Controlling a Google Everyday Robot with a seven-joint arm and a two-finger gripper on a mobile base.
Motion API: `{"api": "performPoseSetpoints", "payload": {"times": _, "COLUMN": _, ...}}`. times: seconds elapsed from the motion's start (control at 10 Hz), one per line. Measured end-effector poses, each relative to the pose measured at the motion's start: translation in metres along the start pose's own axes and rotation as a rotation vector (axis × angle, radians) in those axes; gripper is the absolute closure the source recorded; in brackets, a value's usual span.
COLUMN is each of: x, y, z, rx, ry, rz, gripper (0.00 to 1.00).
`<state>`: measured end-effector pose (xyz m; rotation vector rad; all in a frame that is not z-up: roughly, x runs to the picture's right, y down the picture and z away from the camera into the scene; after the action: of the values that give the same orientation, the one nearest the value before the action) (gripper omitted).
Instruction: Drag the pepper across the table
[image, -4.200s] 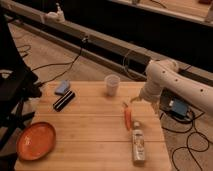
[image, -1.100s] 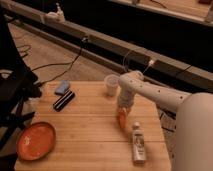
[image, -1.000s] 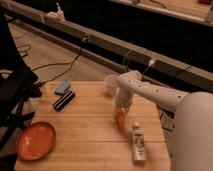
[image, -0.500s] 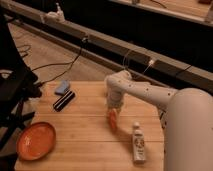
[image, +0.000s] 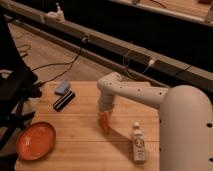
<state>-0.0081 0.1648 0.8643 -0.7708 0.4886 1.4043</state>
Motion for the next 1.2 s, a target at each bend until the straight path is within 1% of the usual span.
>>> {"api": "performPoseSetpoints", "payload": {"times": 0.3, "x": 0.015, "y": 0.042, "z": 0.0, "rx": -0.03, "ry": 0.013, "rz": -0.094, "gripper": 1.0}}
{"api": "performPoseSetpoints", "payload": {"times": 0.5, "x": 0.02, "y": 0.07, "z": 0.003, "rx": -0.053, "ry": 0.029, "rz": -0.155, "gripper": 1.0}}
{"api": "performPoseSetpoints", "payload": {"times": 0.6, "x": 0.02, "y": 0.077, "z": 0.004, "rx": -0.058, "ry": 0.034, "rz": -0.169, "gripper": 1.0}}
{"api": "performPoseSetpoints", "payload": {"times": 0.7, "x": 0.02, "y": 0.092, "z": 0.009, "rx": -0.065, "ry": 0.05, "rz": -0.198, "gripper": 1.0}}
{"api": "performPoseSetpoints", "payload": {"times": 0.9, "x": 0.022, "y": 0.109, "z": 0.016, "rx": -0.071, "ry": 0.072, "rz": -0.231, "gripper": 1.0}}
{"api": "performPoseSetpoints", "payload": {"times": 1.0, "x": 0.024, "y": 0.117, "z": 0.018, "rx": -0.076, "ry": 0.083, "rz": -0.252, "gripper": 1.0}}
{"api": "performPoseSetpoints", "payload": {"times": 1.2, "x": 0.034, "y": 0.14, "z": 0.017, "rx": -0.092, "ry": 0.101, "rz": -0.315, "gripper": 1.0}}
